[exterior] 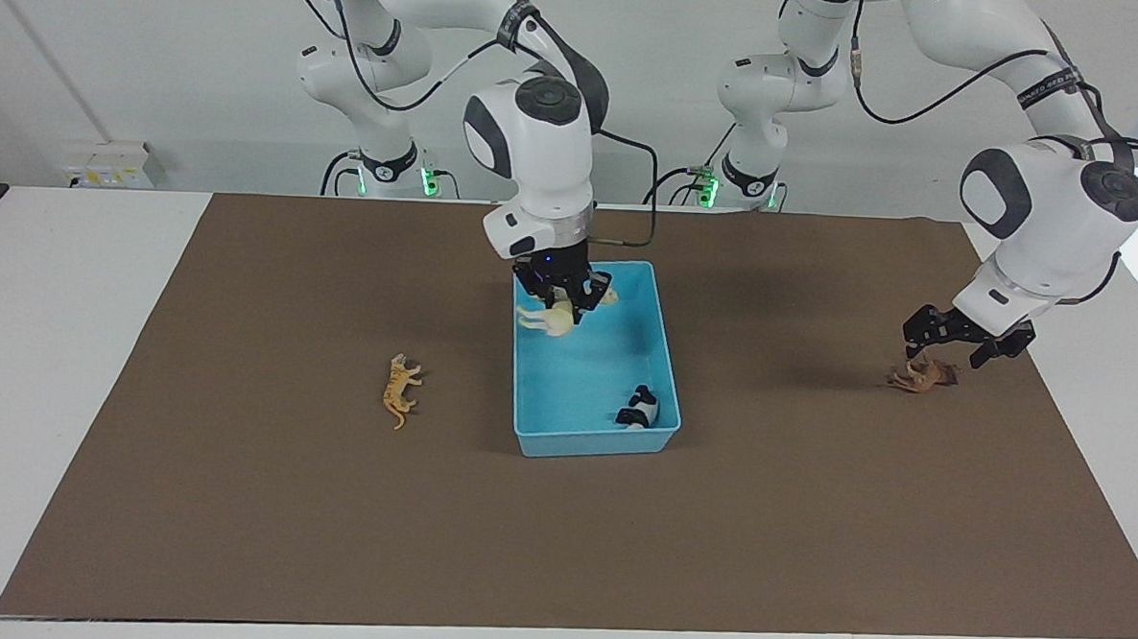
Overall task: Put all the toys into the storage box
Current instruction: 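Reach the horse with the left gripper while the right gripper places the llama, then grasp the horse with the left gripper while the right gripper grasps the dog, then drop the horse into the box with the left gripper and withdraw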
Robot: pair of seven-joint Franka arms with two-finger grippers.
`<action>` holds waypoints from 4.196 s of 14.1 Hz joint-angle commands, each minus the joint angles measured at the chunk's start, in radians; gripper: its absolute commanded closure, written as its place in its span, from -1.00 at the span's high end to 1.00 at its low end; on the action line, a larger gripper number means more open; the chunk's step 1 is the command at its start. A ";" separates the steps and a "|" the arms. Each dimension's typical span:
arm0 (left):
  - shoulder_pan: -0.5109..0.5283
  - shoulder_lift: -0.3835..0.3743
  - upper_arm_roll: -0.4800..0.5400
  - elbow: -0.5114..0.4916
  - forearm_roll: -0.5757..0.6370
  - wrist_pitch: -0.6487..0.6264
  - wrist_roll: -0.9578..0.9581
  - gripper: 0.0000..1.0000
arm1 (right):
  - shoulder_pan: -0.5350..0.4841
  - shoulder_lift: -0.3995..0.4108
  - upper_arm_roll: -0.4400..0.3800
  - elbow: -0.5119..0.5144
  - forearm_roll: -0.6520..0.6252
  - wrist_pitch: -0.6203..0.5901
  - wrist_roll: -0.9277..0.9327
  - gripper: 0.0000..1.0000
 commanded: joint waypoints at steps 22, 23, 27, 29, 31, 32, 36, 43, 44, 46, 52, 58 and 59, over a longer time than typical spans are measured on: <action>0.116 0.061 -0.011 -0.305 0.130 0.464 0.166 1.00 | -0.300 0.011 -0.034 0.133 -0.032 -0.116 -0.509 1.00; 0.112 0.062 -0.011 -0.307 0.130 0.464 0.161 1.00 | -0.340 0.008 -0.033 0.117 -0.031 -0.119 -0.572 1.00; 0.100 0.067 -0.011 -0.327 0.130 0.475 0.125 0.95 | -0.461 -0.073 -0.033 -0.118 0.013 0.013 -0.698 1.00; 0.094 0.067 -0.013 -0.327 0.132 0.473 0.125 0.57 | -0.475 -0.089 -0.033 -0.192 0.052 0.054 -0.729 1.00; 0.083 0.064 -0.011 -0.340 0.132 0.469 0.087 -0.31 | -0.480 -0.087 -0.034 -0.198 0.052 0.033 -0.753 1.00; 0.083 0.064 -0.013 -0.342 0.132 0.466 0.065 -0.79 | -0.480 -0.090 -0.034 -0.212 0.052 0.033 -0.773 1.00; 0.079 0.062 -0.016 -0.278 0.130 0.374 -0.007 -1.00 | -0.468 -0.109 -0.034 -0.299 0.052 0.105 -0.818 1.00; -0.226 0.075 -0.024 0.202 -0.034 -0.183 -0.595 -1.00 | -0.443 -0.112 -0.033 -0.396 0.052 0.214 -0.806 1.00; -0.292 0.101 -0.024 0.256 -0.046 -0.206 -0.738 -1.00 | -0.429 -0.102 -0.034 -0.399 0.052 0.218 -0.803 1.00; -0.400 0.141 -0.025 0.339 -0.086 -0.208 -0.944 -1.00 | -0.423 -0.089 -0.034 -0.425 0.052 0.278 -0.803 1.00; -0.561 0.185 -0.027 0.321 -0.186 0.091 -1.197 -1.00 | -0.425 -0.067 -0.034 -0.448 0.052 0.333 -0.800 1.00; -0.670 0.296 -0.021 0.280 -0.174 0.199 -1.277 -1.00 | -0.429 -0.061 -0.034 -0.454 0.052 0.344 -0.786 0.54; -0.671 0.294 -0.021 0.267 -0.172 0.197 -1.277 -1.00 | -0.431 -0.061 -0.034 -0.460 0.052 0.359 -0.784 0.52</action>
